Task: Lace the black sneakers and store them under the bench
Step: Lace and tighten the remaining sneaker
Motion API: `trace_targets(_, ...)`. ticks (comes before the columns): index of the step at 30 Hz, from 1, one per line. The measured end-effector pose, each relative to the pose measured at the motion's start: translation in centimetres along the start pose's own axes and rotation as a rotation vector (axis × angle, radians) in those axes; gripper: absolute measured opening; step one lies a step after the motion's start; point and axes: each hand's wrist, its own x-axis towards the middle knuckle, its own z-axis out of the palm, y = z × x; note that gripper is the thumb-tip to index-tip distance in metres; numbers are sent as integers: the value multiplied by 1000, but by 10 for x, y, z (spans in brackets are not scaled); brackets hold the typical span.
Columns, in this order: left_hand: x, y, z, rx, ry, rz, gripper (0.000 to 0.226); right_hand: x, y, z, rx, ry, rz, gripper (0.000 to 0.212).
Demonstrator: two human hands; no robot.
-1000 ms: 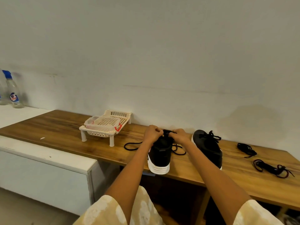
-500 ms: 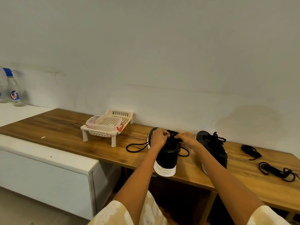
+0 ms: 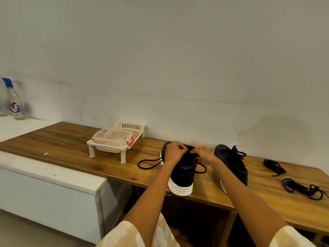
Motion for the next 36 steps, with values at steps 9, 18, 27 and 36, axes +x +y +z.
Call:
trace_targets(9, 3, 1, -2, 11, 29, 57, 12, 5, 9, -2, 4, 9, -34, 35)
trace_targets(18, 26, -8, -14, 40, -179, 121, 16, 27, -4, -1, -277, 97, -21, 21)
trace_targets(27, 42, 9, -35, -24, -481, 34, 30, 33, -150, -12, 721, 165, -365, 26)
trace_targets(36, 63, 75, -63, -357, -50, 73, 21, 23, -89, -29, -546, 24, -371, 13)
